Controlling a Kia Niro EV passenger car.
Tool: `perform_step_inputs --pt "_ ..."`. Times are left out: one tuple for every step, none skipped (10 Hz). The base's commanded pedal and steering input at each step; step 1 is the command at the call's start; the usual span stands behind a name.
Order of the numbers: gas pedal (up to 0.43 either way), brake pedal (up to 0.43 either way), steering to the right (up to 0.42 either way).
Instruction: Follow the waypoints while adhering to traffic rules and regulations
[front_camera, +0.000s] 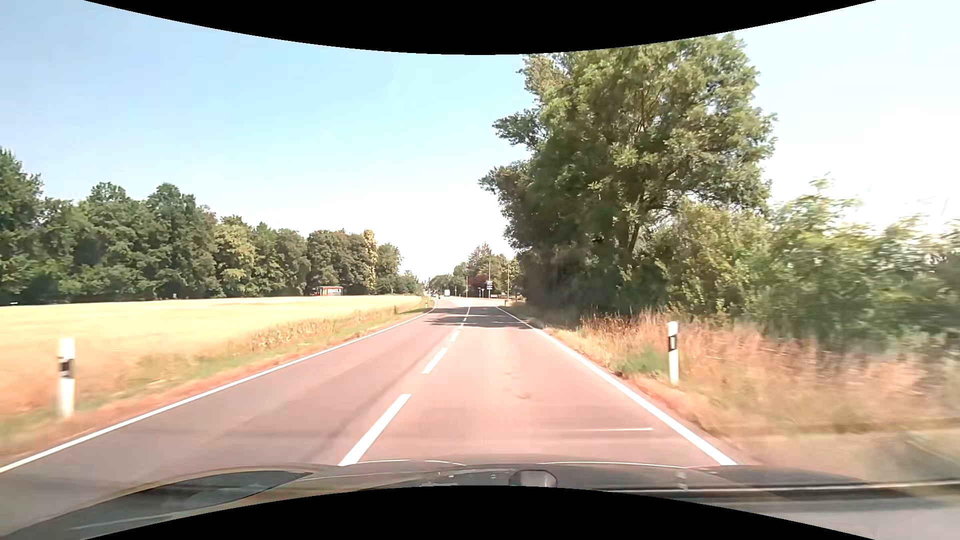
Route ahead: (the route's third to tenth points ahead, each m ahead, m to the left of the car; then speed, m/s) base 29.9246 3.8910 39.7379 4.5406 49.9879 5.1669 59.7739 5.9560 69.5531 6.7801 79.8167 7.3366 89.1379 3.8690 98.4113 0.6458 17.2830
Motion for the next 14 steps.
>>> perform_step_inputs --pt "0.0 0.0 -0.003" --pt "0.0 0.0 -0.003" --pt "0.0 0.0 -0.003" --pt "0.0 0.0 -0.003" --pt "0.0 0.0 -0.003" --pt "0.0 0.0 -0.003" --pt "0.0 0.0 -0.004" --pt "0.0 0.0 -0.004" --pt "0.0 0.0 -0.004" --pt "0.0 0.0 -0.004" --pt "0.0 0.0 -0.004" --pt "0.0 0.0 -0.005" --pt "0.0 0.012 -0.004" --pt "0.0 0.024 -0.004"
